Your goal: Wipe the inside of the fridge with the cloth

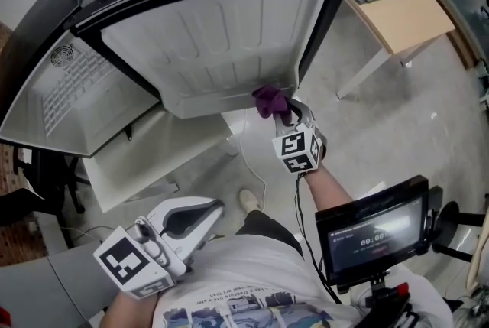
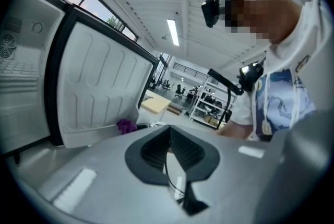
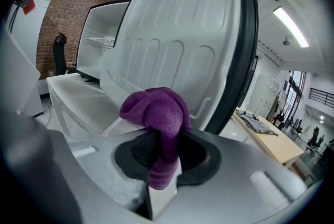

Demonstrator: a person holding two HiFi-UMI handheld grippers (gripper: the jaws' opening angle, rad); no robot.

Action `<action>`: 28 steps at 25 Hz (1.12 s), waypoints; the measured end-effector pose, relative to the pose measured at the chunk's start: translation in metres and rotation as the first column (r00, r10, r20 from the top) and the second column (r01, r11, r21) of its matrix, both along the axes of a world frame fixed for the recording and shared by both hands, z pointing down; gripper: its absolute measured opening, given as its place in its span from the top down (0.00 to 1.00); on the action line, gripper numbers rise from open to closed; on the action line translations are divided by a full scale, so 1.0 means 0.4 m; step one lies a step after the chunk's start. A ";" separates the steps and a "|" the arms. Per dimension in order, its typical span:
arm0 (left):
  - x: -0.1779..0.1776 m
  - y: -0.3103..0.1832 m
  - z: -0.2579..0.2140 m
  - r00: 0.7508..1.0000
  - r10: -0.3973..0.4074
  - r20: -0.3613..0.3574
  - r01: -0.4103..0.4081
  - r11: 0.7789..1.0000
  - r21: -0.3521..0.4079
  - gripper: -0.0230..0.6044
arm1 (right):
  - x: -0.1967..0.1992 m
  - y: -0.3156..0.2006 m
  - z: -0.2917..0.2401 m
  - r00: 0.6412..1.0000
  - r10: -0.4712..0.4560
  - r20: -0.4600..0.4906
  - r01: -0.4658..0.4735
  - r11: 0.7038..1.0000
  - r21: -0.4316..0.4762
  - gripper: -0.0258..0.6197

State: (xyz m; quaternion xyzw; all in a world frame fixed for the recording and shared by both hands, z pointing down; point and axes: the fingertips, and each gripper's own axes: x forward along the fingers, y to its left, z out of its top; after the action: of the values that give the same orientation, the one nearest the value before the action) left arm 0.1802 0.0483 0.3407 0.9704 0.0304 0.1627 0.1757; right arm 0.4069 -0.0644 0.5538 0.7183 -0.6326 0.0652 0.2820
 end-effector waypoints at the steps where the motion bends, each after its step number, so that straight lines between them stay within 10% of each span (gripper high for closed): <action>1: 0.005 0.001 0.001 1.000 0.004 -0.001 -0.004 1.000 -0.002 0.95 | 0.009 0.007 -0.001 1.000 0.007 -0.003 -0.007 1.000 -0.002 0.85; 28: 0.080 0.000 0.003 1.000 0.022 -0.006 -0.022 1.000 -0.009 0.95 | 0.125 0.119 -0.158 0.996 0.081 0.028 -0.084 0.991 0.106 0.85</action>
State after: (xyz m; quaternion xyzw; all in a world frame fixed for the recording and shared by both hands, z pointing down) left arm 0.2120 0.0483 0.3419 0.9697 0.0425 0.1617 0.1783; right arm 0.4571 -0.0169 0.4905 0.7570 -0.6083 0.0513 0.2329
